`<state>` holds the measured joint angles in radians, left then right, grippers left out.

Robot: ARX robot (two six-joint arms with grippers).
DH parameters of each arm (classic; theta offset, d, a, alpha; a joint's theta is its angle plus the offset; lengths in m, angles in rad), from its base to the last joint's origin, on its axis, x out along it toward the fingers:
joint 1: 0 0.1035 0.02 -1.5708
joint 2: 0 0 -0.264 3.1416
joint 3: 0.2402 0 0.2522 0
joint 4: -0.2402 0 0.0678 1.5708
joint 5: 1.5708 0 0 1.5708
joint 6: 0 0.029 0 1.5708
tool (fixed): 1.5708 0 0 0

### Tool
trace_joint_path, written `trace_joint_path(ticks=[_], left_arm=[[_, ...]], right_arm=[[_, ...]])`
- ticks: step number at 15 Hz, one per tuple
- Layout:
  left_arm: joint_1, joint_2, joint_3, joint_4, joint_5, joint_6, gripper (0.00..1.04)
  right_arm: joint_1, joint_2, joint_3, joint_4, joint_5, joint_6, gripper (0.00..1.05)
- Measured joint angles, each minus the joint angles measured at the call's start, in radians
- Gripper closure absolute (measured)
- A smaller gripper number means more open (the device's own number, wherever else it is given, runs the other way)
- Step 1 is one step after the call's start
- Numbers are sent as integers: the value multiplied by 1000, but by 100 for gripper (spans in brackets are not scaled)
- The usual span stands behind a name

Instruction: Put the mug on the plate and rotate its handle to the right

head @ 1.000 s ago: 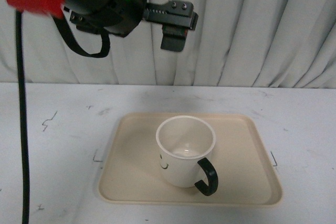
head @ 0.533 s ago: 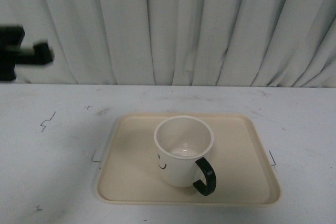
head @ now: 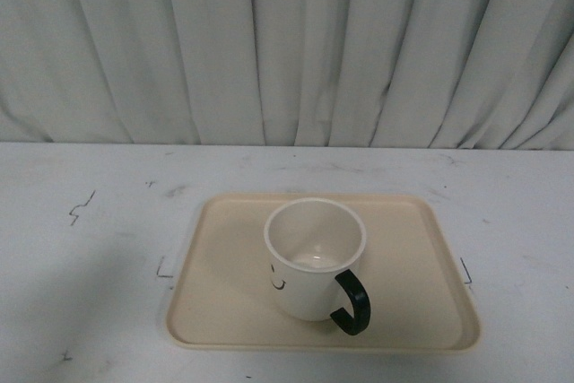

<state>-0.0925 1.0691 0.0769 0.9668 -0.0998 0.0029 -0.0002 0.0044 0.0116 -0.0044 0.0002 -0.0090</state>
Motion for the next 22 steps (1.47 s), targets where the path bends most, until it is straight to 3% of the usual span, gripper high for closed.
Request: trace_joint_path(ticks=[4, 13, 22], left_arm=[[98, -211, -47, -161, 87, -2, 103], [93, -653, -68, -554, 98, -2, 103], [93, -874, -68, -771, 99, -2, 103]], right_arm=[[0, 0, 0, 0, 0, 0, 6], [0, 0, 0, 0, 0, 0, 6], [0, 0, 0, 0, 0, 0, 6]])
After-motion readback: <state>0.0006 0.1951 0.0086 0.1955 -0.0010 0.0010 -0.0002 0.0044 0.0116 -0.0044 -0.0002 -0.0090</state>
